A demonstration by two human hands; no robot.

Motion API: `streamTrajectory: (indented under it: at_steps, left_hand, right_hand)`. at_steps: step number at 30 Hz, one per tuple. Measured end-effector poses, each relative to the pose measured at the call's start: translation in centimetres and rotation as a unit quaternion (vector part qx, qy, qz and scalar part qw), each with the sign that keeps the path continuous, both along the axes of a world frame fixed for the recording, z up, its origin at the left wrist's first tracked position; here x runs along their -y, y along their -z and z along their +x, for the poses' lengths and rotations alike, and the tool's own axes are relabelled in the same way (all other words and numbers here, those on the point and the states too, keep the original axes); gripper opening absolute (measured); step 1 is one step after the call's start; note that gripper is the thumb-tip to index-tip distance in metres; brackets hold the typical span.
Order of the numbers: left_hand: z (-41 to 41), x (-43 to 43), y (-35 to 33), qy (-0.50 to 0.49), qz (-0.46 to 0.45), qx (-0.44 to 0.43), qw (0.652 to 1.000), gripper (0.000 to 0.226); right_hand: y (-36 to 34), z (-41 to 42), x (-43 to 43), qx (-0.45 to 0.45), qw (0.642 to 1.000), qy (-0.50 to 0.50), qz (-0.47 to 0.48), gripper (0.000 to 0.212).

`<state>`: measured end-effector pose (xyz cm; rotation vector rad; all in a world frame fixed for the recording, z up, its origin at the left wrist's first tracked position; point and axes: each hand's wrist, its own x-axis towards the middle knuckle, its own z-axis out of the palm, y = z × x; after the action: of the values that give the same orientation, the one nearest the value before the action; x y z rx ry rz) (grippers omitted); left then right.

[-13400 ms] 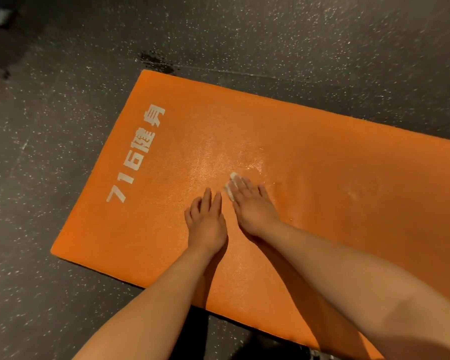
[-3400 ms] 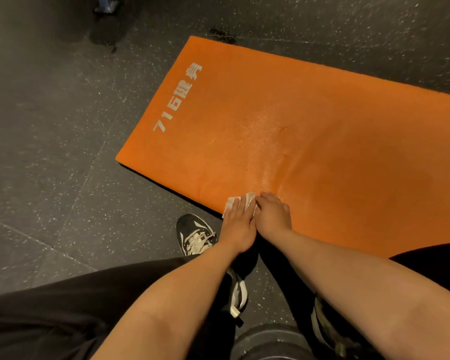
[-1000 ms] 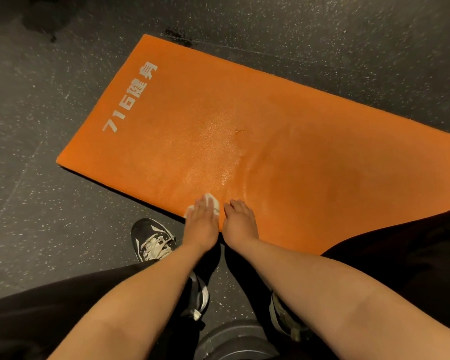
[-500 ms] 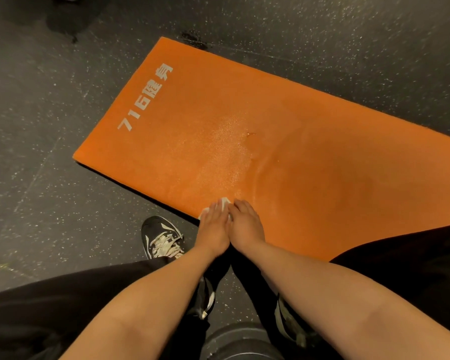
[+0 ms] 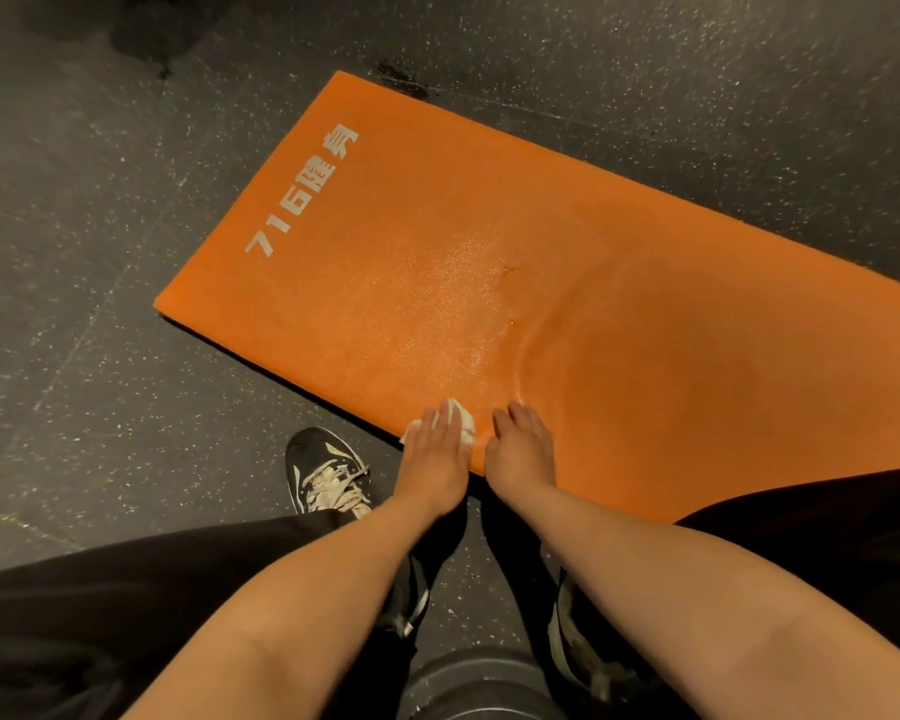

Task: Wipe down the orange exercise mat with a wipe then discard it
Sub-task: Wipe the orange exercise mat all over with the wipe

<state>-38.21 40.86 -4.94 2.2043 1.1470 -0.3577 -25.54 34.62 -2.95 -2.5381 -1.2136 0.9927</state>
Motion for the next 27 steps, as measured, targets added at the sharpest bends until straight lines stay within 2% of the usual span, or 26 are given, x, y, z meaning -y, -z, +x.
streamTrajectory:
  at_steps: [5, 9, 11, 13, 16, 20, 22, 25, 27]
  left_hand:
    - [1.1, 3.0, -0.2, 0.084, -0.014, 0.041, 0.996, 0.059]
    - [1.2, 2.2, -1.0, 0.073, -0.033, 0.064, 0.995, 0.055]
    - [1.2, 1.5, -1.5, 0.032, -0.048, 0.1, 0.993, 0.053]
    - [1.5, 0.8, -2.0, -0.056, -0.072, 0.139, 0.986, 0.053]
    - [2.4, -0.5, -2.9, -0.16, -0.093, 0.152, 0.971, 0.058]
    - [2.8, -2.0, -4.4, -0.159, -0.172, 0.191, 0.953, 0.055]
    - [2.9, -2.4, -5.1, -0.183, -0.205, 0.206, 0.939, 0.052]
    - [3.0, -3.2, -5.9, -0.234, -0.181, 0.198, 0.934, 0.049]
    - [2.7, -3.6, -6.2, -0.28, -0.171, 0.22, 0.919, 0.045]
  right_hand:
    - [-0.4, 0.2, 1.6, 0.0, 1.0, 0.013, 0.011, 0.05]
    - [-0.7, 0.6, 1.5, -0.037, 0.999, 0.032, 0.014, 0.046]
    - [-1.2, 0.5, 1.0, -0.051, 0.997, 0.054, 0.008, 0.047]
    - [-1.7, 0.3, 0.3, -0.063, 0.995, 0.074, 0.006, 0.046]
    - [-1.9, 0.2, -0.5, -0.102, 0.988, 0.114, 0.035, 0.045]
    - [-3.1, 0.6, -1.8, -0.266, 0.943, 0.182, 0.088, 0.047]
    - [-3.5, 0.8, -2.6, -0.277, 0.937, 0.191, 0.093, 0.041]
    - [-3.7, 1.3, -3.4, -0.268, 0.926, 0.243, 0.106, 0.036]
    - [-3.9, 1.5, -3.7, -0.271, 0.92, 0.263, 0.106, 0.032]
